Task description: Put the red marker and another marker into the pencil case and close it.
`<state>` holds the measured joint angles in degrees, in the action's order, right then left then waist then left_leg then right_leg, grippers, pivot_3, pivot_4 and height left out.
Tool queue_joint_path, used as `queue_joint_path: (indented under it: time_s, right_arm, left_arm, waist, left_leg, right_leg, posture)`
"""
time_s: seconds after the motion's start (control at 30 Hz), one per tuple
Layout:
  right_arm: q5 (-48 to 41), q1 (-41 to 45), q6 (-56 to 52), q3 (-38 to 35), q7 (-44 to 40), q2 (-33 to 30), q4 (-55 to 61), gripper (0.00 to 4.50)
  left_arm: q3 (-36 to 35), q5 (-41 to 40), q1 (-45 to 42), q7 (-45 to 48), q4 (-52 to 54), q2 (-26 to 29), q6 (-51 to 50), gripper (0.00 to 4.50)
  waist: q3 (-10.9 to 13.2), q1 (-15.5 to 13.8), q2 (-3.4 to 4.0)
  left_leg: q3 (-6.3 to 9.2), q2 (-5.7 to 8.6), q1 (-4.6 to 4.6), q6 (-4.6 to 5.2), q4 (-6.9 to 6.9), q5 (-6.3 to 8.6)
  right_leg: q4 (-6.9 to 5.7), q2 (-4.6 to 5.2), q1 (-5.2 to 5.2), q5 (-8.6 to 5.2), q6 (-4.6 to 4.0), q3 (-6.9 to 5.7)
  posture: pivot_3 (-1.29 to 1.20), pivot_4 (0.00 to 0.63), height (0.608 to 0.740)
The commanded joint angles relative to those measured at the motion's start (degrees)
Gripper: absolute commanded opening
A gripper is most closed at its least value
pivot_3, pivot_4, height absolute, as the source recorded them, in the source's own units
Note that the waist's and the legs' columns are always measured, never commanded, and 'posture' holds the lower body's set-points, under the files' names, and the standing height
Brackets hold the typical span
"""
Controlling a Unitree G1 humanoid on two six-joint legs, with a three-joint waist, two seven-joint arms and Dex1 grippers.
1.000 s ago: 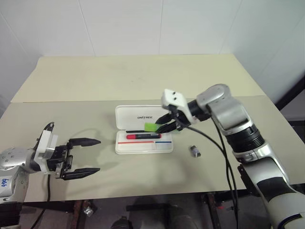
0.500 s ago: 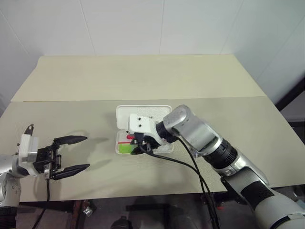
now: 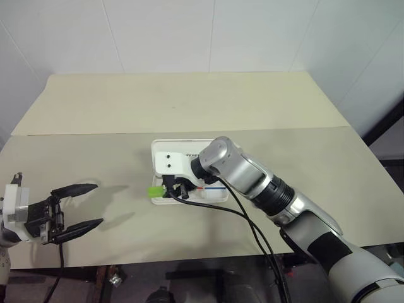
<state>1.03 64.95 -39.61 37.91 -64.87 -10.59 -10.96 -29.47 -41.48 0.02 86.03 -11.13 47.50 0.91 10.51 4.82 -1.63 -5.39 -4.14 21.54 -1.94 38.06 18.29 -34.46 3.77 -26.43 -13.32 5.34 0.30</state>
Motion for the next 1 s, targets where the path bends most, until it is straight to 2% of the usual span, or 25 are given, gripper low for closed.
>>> queue_joint_path:
  time_s: [0.03,0.5,1.0]
  right_arm:
    - [0.4,1.8,1.8,-1.2,-0.1,0.4,0.0,1.08]
    - [2.7,2.2,3.1,-1.4,0.8,1.1,-3.4,1.08]
    - [0.8,1.2,-7.5,-1.3,0.6,0.8,4.4,1.08]
  left_arm:
    - [-1.6,-1.9,1.0,3.4,2.7,0.1,0.2,4.50]
    - [-1.7,-1.9,1.2,2.3,3.4,0.0,0.5,4.50]
    - [-0.9,-1.4,-0.1,1.3,3.4,0.1,0.3,4.50]
  waist:
    - [0.0,0.0,0.00]
    - [0.0,0.0,0.00]
    - [0.0,0.0,0.00]
  left_leg:
    - [-0.01,0.00,0.00,-0.01,0.00,0.00]
    - [-0.04,-0.03,0.01,-0.03,0.00,0.02]
    - [-0.03,-0.05,0.01,-0.05,0.01,0.03]
  right_leg:
    - [0.00,0.00,0.00,0.00,0.00,-0.01]
    - [-0.01,-0.01,-0.03,-0.01,-0.02,-0.03]
    - [-0.02,-0.02,-0.04,-0.02,-0.04,-0.04]
  posture:
    - [0.00,0.150,0.740]
    - [0.00,0.150,0.740]
    - [0.00,0.150,0.740]
